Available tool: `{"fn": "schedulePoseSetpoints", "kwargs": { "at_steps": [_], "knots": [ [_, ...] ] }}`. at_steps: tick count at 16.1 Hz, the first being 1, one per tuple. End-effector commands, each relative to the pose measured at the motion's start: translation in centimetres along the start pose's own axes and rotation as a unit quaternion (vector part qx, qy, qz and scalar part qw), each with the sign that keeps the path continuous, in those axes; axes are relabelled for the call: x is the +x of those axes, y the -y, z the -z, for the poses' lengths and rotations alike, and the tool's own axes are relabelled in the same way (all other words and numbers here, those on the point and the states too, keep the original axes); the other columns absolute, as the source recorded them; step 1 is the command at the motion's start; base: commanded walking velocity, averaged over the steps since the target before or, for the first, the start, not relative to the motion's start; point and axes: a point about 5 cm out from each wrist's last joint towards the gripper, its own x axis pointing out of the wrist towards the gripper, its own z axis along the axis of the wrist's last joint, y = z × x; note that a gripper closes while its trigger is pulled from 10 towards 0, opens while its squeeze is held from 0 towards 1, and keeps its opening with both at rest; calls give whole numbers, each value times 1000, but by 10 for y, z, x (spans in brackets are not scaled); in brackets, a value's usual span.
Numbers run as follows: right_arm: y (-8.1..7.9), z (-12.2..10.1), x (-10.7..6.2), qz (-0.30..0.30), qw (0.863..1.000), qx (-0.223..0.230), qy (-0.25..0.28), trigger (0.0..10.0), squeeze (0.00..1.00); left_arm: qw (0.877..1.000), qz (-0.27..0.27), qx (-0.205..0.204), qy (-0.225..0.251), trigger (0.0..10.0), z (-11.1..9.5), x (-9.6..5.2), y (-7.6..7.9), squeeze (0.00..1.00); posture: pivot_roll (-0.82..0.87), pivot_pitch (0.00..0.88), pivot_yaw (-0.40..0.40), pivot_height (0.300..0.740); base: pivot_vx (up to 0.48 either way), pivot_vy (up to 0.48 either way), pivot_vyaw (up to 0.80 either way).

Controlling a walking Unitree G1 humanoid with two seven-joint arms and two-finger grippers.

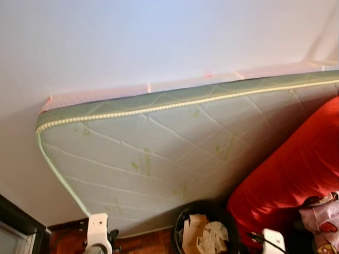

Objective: Clean up the room

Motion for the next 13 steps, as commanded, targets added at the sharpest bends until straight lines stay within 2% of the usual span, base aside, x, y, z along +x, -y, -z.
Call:
{"fn": "schedulePoseSetpoints", "kwargs": {
  "at_steps": [1, 3, 7, 10, 13],
  "knots": [
    [4, 3, -1, 8, 1000, 9, -5, 10000, 0, 1000, -7, 2, -27, 10000, 12, -4, -6, 0, 60, 0, -17, 740, 0, 0, 0],
    [-8, 0, 2, -7, 1000, 6, -2, 10000, 0, 999, -12, 7, -41, 10000, 19, -7, -14, 0, 58, 0, -6, 740, 0, 0, 0],
    [-6, 0, 1, -2, 1000, 23, 3, 10000, 0, 998, -16, 8, -59, 10000, 30, -13, -26, 0, 44, 0, 6, 740, 0, 0, 0],
    [-5, 3, 1, -3, 1000, 16, -5, 10000, 0, 998, -15, 4, -63, 10000, 33, -15, -27, 0, 50, 0, -20, 740, 0, 0, 0],
    [-4, 1, 1, -8, 1000, 15, -2, 10000, 0, 998, -11, 2, -69, 10000, 36, -14, -18, 0, 48, 0, -27, 740, 0, 0, 0]
  ]
}}
